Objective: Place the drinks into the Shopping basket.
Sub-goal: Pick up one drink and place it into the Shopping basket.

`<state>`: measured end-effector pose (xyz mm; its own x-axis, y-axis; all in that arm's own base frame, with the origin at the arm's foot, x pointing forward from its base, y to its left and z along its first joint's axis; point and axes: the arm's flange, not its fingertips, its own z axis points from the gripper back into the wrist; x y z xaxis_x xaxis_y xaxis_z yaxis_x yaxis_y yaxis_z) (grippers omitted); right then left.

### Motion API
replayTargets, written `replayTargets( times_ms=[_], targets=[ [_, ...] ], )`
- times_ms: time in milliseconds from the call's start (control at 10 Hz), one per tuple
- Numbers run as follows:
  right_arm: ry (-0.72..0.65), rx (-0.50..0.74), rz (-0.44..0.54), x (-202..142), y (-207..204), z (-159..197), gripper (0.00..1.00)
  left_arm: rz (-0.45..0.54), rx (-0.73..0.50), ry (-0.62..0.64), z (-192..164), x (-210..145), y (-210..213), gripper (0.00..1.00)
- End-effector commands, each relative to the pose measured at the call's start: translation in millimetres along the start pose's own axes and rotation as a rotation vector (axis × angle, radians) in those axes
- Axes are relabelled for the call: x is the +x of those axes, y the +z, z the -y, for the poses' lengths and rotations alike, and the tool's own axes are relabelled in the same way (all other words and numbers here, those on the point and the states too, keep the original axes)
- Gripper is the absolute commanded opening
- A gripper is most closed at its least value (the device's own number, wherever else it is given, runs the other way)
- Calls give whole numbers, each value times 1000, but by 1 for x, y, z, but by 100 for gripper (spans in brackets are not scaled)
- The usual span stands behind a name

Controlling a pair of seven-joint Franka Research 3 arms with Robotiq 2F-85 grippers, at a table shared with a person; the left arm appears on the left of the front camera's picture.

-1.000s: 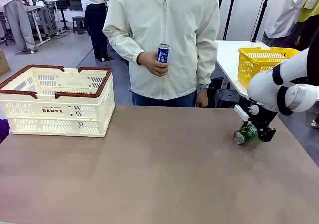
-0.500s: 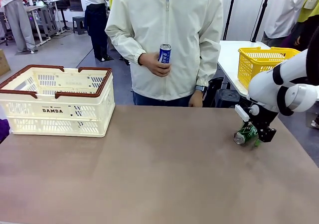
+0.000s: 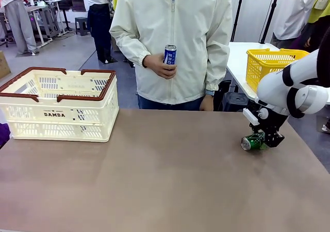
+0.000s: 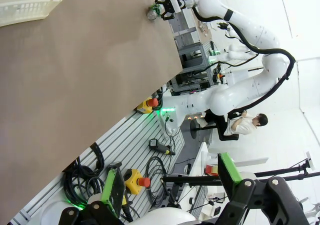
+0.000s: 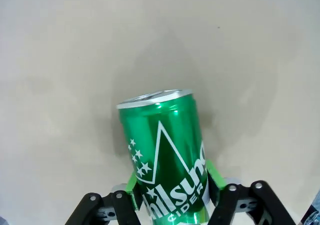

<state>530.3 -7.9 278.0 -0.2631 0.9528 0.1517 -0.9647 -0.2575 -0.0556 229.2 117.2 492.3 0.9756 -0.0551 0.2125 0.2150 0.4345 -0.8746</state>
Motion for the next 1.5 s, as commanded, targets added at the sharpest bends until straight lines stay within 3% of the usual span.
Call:
replayTargets(
  times_ms=[0, 200, 400, 700, 900, 1000, 1100, 1300, 1400],
  targets=[
    [32, 16, -11, -5, 1, 3, 0, 9, -21, -18, 1, 0, -1, 100],
    [-62, 14, -21, -3, 11, 3, 0, 9, -21, -18, 1, 0, -1, 100],
    [-212, 44, -33, 11, 68, -20, 0, 9, -21, -18, 1, 0, -1, 100],
    [-429, 118, -60, 60, 150, -106, 0, 9, -21, -18, 1, 0, -1, 100],
    [-455, 44, -96, 89, 156, -156, 0, 9, -21, -18, 1, 0, -1, 100],
    [-477, 42, -134, 90, 150, -164, 0, 9, -21, -18, 1, 0, -1, 100],
    [-441, 90, -57, 73, 157, -138, 0, 9, -21, -18, 1, 0, -1, 100],
    [-441, 90, -57, 73, 157, -138, 0, 9, -21, -18, 1, 0, -1, 100],
    [-444, 81, -60, 85, 152, -160, 0, 9, -21, -18, 1, 0, -1, 100]
  ],
)
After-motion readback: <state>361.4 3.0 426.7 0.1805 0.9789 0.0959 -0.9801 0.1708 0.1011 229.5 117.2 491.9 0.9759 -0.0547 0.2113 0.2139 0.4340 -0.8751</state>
